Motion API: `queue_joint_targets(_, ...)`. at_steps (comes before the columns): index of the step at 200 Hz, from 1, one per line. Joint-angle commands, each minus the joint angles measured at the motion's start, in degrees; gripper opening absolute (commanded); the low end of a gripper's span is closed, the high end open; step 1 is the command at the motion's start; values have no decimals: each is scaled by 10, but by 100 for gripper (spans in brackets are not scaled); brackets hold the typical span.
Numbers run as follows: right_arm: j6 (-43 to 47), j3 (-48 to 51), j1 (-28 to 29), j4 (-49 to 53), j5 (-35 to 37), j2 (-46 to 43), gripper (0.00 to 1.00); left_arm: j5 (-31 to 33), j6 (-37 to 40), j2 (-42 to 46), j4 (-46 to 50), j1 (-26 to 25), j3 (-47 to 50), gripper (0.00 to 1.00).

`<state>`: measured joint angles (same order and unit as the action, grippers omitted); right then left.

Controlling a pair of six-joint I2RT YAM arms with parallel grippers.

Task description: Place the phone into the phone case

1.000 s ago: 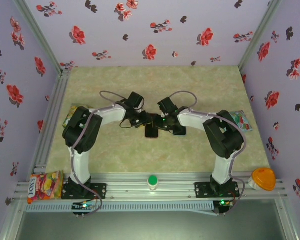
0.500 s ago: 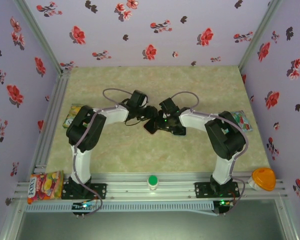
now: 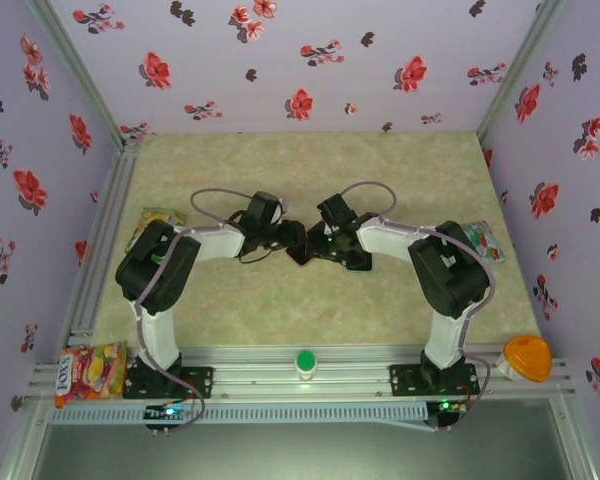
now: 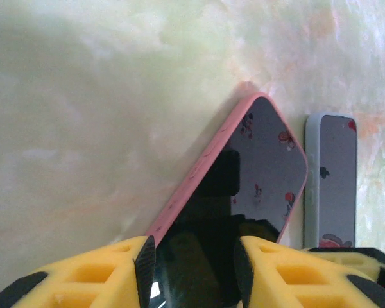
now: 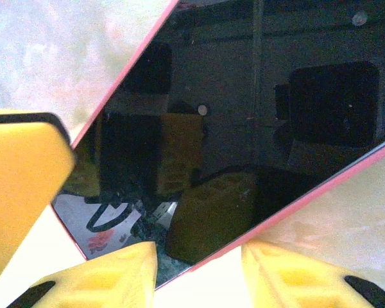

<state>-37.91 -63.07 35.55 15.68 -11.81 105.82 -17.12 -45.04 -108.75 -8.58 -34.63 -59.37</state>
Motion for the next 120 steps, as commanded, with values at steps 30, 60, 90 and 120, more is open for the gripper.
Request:
queue_joint_targets(30,9,-13,-13,1,9,-2,41,0,5,36,-11,15,37,42)
queue_joint_targets(60,16,-25,-21,4,9,3,42,-5,2,35,-26,13,54,42)
queue_joint_targets(90,21,-33,-28,6,8,12,43,-9,-1,32,-37,9,63,42)
queue_joint_targets(120,24,-43,-31,3,6,24,44,-9,-5,33,-43,0,69,42)
